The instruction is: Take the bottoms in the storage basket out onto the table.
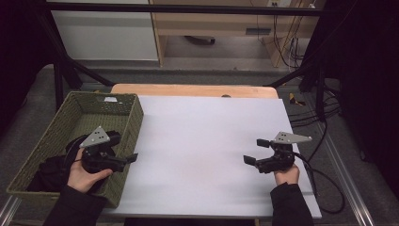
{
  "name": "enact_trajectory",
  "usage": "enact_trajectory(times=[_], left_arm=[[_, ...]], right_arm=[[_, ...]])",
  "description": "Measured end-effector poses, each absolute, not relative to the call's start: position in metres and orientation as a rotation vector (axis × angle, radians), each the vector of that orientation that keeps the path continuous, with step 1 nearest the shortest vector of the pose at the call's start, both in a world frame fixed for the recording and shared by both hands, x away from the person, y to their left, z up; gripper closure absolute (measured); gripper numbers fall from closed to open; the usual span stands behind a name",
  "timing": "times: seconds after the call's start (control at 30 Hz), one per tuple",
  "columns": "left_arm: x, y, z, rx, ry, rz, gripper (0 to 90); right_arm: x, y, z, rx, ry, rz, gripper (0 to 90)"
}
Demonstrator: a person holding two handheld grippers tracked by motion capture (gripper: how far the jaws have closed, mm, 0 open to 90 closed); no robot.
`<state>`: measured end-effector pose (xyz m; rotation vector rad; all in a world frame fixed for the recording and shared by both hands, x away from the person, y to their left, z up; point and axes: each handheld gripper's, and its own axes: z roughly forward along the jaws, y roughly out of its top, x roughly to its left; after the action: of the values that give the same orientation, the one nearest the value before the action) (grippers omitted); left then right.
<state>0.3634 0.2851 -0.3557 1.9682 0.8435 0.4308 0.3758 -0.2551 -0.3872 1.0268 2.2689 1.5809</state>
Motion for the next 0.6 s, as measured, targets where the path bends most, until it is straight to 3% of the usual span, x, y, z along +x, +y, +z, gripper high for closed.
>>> enact_trajectory(times=[0.6], left_arm=[[0.3586, 0.2874, -0.3461, 1.982, 0.843, 0.438, 1.7]], right_arm=[[0.3761, -0.2547, -0.3879, 1.023, 2.277, 1.572, 4.0]])
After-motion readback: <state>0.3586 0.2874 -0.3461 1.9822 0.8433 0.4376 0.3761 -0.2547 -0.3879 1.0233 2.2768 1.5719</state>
